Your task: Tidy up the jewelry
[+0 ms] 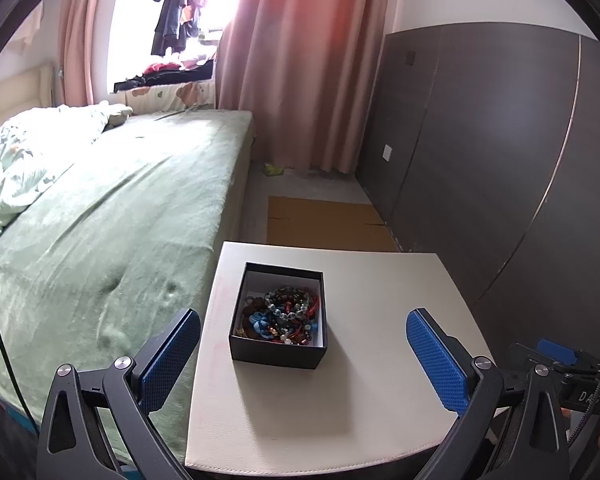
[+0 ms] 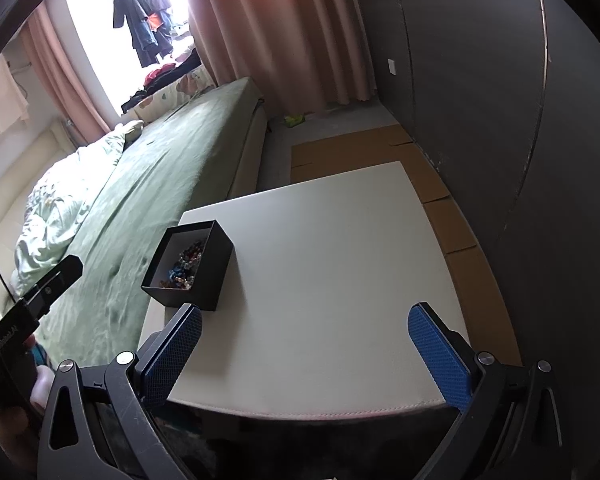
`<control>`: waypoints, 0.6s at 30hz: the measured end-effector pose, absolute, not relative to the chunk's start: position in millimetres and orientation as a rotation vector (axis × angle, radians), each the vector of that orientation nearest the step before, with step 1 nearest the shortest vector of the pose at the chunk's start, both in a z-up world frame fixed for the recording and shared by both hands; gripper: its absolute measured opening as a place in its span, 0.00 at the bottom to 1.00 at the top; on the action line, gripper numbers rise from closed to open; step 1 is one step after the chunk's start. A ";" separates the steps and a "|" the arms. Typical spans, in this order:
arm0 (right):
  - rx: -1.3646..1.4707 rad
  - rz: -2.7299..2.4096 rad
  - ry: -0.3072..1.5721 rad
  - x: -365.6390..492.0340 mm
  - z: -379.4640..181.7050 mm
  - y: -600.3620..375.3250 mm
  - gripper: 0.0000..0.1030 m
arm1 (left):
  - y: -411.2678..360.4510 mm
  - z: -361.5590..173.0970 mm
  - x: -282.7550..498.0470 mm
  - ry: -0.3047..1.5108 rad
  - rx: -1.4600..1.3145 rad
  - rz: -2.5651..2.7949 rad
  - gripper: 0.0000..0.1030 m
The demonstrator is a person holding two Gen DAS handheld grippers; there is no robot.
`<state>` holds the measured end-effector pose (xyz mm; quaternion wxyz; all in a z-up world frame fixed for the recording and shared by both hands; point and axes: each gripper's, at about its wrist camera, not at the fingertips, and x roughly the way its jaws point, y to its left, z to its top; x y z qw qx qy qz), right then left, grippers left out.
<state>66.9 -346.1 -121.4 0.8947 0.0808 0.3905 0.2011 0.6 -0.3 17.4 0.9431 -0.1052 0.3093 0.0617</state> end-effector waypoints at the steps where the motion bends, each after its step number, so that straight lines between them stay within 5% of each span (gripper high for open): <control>1: 0.168 0.417 0.809 66.9 -121.1 -346.1 1.00 | -0.5 17.3 0.6 0.630 -0.214 0.126 1.00; 18: 0.153 0.420 0.832 71.0 -123.4 -341.9 1.00 | -3.6 9.3 3.3 0.669 -0.185 0.124 1.00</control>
